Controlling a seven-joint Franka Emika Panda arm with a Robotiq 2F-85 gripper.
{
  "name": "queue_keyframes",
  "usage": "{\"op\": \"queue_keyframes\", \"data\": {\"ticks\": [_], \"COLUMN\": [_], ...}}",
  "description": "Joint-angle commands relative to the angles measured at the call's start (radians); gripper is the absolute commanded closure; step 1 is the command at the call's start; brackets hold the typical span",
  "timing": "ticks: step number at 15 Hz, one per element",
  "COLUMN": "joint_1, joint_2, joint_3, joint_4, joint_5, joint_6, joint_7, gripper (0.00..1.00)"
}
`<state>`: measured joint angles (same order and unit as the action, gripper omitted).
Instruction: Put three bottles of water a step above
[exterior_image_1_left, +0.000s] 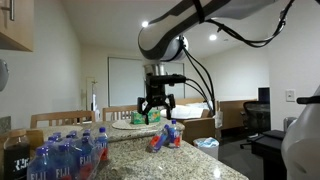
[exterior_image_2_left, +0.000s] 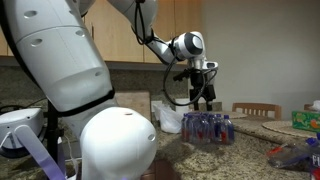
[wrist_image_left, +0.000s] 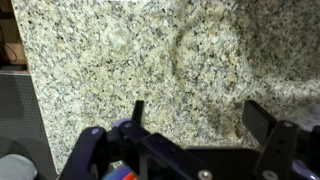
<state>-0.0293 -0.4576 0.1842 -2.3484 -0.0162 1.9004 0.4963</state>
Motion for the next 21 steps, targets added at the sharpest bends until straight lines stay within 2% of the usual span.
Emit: {"op": "queue_keyframes", "data": {"ticks": [1,7,8,11,15,17,21], "joint_1": [-0.034,-0.069,-0.056,-0.054,-0.051,-0.058,-0.059], "joint_2": [0.064,0.223,0.153,0.217,0.242,0.278,0.412], "joint_3": [-0.047,-0.126,-0.127,-0.142,-0.142,-0.160,-0.188], "joint_4": [0.076,0.200,0.150,0.190,0.211,0.267,0.454], "joint_5": [-0.020,0.007,-0.006,-0.006,0.000,0.035,0.079], "joint_6": [-0.008,0.009,0.004,0.004,0.020,0.010,-0.011], "joint_7": [0.004,0.032,0.001,0.002,0.006,0.003,0.038], "gripper": [0.00,0.00,0.00,0.00,0.00,0.00,0.00]}}
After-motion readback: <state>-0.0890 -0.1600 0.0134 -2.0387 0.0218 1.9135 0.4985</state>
